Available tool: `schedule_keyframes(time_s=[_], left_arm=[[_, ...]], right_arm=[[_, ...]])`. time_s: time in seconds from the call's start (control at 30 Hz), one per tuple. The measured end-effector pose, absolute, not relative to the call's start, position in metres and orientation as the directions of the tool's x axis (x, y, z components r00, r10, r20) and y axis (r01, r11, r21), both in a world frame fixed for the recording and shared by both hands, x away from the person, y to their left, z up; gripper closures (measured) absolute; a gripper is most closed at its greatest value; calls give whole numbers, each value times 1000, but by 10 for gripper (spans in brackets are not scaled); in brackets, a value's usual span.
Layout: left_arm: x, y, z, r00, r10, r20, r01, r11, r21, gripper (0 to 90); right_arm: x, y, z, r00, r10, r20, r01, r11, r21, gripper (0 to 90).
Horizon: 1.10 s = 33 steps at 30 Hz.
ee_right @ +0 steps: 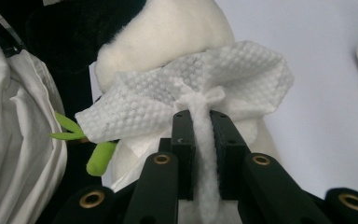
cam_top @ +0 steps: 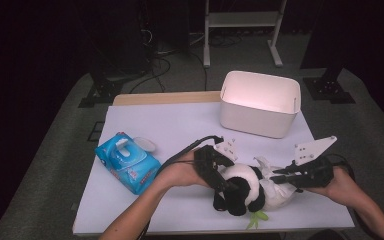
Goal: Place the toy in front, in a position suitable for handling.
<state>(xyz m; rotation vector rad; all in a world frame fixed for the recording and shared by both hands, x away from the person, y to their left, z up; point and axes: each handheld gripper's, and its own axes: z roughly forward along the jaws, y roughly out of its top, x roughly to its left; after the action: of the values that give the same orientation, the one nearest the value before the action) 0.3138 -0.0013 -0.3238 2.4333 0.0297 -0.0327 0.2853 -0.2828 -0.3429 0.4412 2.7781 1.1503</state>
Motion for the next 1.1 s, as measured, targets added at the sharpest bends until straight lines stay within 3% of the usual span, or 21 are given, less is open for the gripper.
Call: schedule_keyframes(time_s=[0.37, 0.6, 0.67, 0.87, 1.1], left_arm=[[313, -36, -328, 999, -19, -31, 2, -812, 584, 170], [319, -60, -343, 1000, 1, -5, 3, -868, 497, 112], [322, -59, -344, 1000, -3, -16, 6, -864, 503, 124], [325, -52, -338, 999, -38, 32, -49, -848, 528, 380], [338, -47, -318, 987, -39, 155, -116, -839, 532, 428]], right_arm=[[288, -279, -347, -955, 295, 31, 229, 665, 711, 804], [293, -274, -346, -957, 291, 16, 215, 670, 710, 804], [294, -274, -347, -956, 293, 19, 219, 667, 712, 804], [297, -279, -347, -951, 308, 33, 231, 634, 738, 803], [314, -277, -327, -943, 332, -30, 198, 629, 752, 803]])
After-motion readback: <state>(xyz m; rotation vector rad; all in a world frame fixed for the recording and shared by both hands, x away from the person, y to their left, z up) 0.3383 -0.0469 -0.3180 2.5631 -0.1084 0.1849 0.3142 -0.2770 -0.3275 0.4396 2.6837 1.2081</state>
